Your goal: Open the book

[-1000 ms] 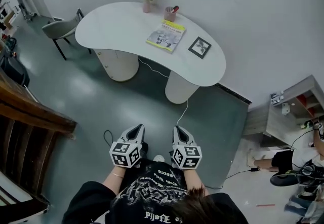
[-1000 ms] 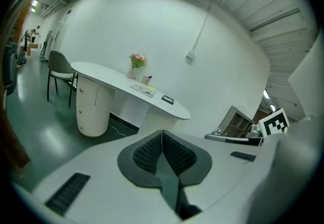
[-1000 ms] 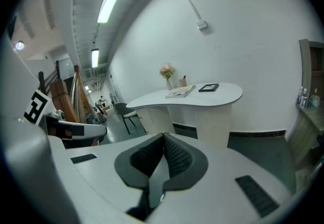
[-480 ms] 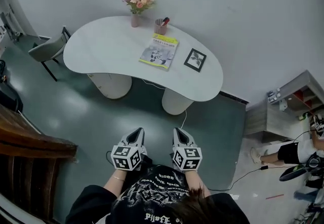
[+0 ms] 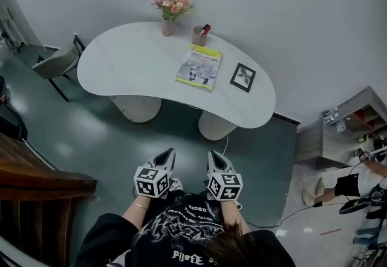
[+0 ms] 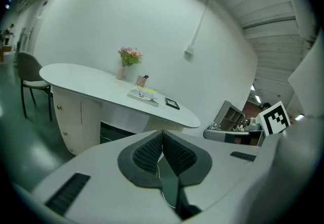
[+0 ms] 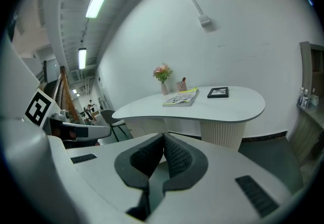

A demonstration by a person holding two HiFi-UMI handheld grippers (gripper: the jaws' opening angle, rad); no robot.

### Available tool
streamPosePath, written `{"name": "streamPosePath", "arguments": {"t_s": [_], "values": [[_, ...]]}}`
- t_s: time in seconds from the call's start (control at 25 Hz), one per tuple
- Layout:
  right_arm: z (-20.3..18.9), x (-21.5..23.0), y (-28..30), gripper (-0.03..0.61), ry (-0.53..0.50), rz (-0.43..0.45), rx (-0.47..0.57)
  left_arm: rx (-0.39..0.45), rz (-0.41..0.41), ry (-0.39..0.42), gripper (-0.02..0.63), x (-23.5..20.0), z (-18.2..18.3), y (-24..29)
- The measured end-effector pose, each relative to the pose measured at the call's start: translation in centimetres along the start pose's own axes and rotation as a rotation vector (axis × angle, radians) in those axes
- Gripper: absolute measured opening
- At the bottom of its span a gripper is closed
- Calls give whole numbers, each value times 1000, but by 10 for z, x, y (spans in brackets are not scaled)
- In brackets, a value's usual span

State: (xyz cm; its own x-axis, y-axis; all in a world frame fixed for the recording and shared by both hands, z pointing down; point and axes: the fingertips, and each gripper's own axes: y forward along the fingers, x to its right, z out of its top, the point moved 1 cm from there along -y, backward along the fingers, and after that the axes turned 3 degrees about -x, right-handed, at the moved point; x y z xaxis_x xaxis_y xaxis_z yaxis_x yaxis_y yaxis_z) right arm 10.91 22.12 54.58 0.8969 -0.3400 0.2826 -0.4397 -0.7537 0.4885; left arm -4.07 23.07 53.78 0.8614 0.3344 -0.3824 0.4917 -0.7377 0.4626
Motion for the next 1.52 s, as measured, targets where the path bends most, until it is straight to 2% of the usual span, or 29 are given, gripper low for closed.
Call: {"name": "streamPosePath", "arguments": {"t_s": [0.16,0.4,0.72,0.88,1.0,1.16,1.32,1.52], "values": [[0,-4,13,28,6,-17,-28,5,0,28,25,-11,7,0],[11,-3,19,28,-2,-30,-23,37,29,-15,25,-24,15,1],[28,17,42,28,-30,-51,3,51,89,45,25,-35,26,15],[57,28,53,28,-103,-52,65,113,125,101,25,-36,54,27],[81,40,63,28,-131,-55,112,146,133,93,25,-36,74,41],[103,64,83,28,-146,-54,126,159,153,109,25,-36,92,68],[122,84,106,28,-144,-38,123,181,165,39,25,-42,111,96],[148,105,140,28,-138,-8,114,191,202,4,25,-47,135,132]]}}
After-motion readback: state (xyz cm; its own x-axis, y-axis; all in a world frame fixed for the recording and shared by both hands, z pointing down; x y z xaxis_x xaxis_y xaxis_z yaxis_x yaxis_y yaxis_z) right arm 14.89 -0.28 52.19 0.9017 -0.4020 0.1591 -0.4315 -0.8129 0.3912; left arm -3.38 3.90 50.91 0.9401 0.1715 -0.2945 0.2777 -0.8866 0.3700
